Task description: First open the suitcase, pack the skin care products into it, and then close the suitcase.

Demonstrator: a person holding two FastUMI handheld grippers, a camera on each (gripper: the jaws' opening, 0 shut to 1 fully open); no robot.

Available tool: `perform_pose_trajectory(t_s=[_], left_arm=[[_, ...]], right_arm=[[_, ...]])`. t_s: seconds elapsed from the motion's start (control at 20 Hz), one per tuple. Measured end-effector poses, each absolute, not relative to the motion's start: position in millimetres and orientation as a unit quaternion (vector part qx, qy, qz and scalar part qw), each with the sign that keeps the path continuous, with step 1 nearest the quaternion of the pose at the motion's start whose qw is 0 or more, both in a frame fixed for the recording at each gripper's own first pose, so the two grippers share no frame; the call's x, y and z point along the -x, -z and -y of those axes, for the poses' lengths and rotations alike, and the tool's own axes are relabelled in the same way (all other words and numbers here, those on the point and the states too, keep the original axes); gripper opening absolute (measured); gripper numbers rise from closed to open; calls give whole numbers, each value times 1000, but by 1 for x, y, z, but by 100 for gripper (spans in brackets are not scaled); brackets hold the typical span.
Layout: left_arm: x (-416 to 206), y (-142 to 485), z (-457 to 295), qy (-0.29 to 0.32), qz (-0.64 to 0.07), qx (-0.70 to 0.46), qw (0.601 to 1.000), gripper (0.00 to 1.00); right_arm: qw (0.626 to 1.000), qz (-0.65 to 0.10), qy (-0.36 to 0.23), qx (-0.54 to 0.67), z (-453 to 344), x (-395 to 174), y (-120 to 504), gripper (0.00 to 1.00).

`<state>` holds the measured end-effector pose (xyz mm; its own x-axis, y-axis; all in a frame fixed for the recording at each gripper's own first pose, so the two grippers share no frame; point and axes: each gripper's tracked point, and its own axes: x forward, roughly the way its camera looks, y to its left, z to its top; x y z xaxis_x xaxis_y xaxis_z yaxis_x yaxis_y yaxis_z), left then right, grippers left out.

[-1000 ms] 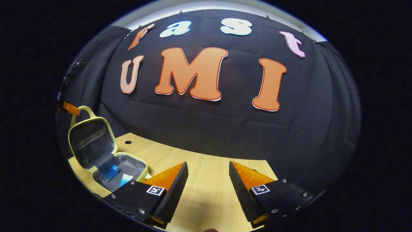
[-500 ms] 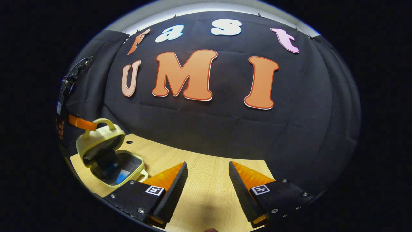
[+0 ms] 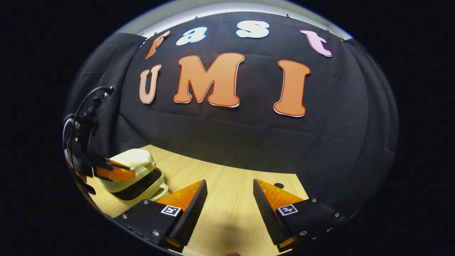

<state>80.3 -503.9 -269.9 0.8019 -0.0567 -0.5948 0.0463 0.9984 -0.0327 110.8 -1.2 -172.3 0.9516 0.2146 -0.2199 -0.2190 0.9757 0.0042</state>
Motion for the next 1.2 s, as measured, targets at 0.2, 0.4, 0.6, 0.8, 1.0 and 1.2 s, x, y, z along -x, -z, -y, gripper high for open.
perform_pose_trajectory(t_s=[0.2,0.4,0.6,0.8,1.0,1.2], left_arm=[[-73,286,518,53,-321,-9,945,23],[-85,252,529,51,-251,-46,965,44],[-94,191,543,30,-159,-37,986,99],[-90,153,530,-18,-107,-45,993,99],[-84,130,523,-36,-79,-44,995,99],[-75,108,521,-63,-60,-46,995,99]], right_arm=[[988,-106,-109,16,-10,-105,171,83],[990,-94,-104,2,-19,-101,158,83],[992,-68,-107,-9,-32,-100,139,84],[993,-51,-111,-1,-42,-94,128,85],[992,-28,-119,26,-43,-90,114,86],[990,-5,-133,41,-40,-89,101,87]])
